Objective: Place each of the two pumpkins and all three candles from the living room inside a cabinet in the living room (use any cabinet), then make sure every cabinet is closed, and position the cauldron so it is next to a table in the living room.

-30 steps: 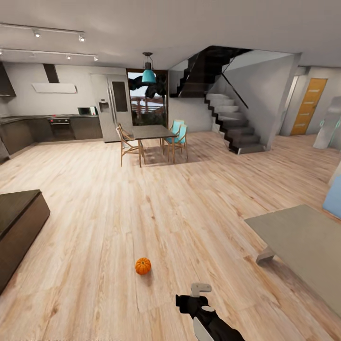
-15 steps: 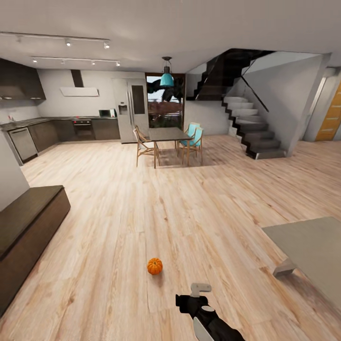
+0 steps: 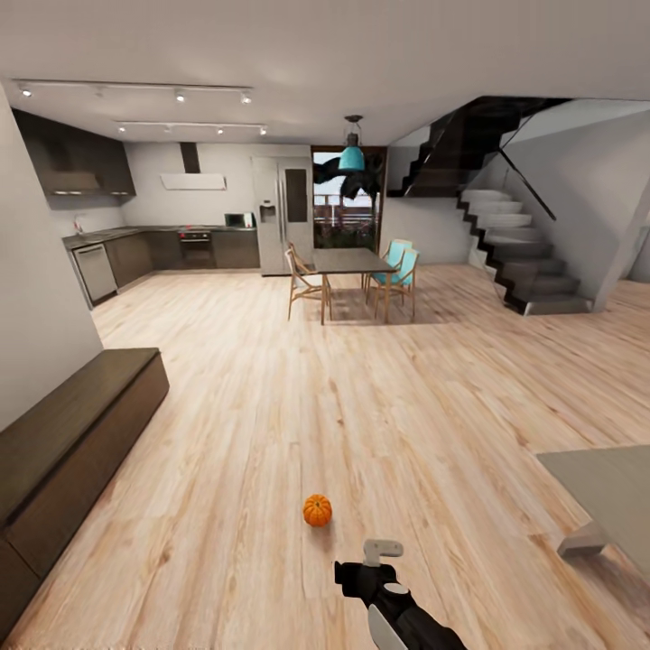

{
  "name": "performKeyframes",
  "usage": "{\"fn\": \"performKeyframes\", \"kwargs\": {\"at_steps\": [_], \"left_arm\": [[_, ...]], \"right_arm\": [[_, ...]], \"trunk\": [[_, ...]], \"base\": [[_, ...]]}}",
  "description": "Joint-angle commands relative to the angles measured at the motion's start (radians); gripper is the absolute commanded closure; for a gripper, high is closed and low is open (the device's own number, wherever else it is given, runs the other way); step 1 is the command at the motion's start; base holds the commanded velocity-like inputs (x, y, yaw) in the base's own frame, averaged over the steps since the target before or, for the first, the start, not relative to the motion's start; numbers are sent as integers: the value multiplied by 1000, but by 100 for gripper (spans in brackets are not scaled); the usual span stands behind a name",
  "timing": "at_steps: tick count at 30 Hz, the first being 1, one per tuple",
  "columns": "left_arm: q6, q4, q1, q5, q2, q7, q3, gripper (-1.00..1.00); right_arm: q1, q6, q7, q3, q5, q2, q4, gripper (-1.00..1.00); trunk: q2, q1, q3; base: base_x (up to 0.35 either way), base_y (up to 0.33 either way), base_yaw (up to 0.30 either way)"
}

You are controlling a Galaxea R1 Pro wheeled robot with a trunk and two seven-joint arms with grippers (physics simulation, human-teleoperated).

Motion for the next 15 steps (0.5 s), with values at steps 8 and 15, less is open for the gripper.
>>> {"fn": "performKeyframes", "kwargs": {"at_steps": [8,15], "left_arm": [[-1,-1,-1,10,0,3,-8,-100],[0,-1,-1,14,-14,3,-6,-100]], "right_arm": [[-1,4,-10,7,-7,1,-2,-100],[-1,1,-10,7,-5,0,-1,-100]], "trunk": [[-1,0,7],[-1,0,15]], "base": [[0,0,225],[0,0,225]]}}
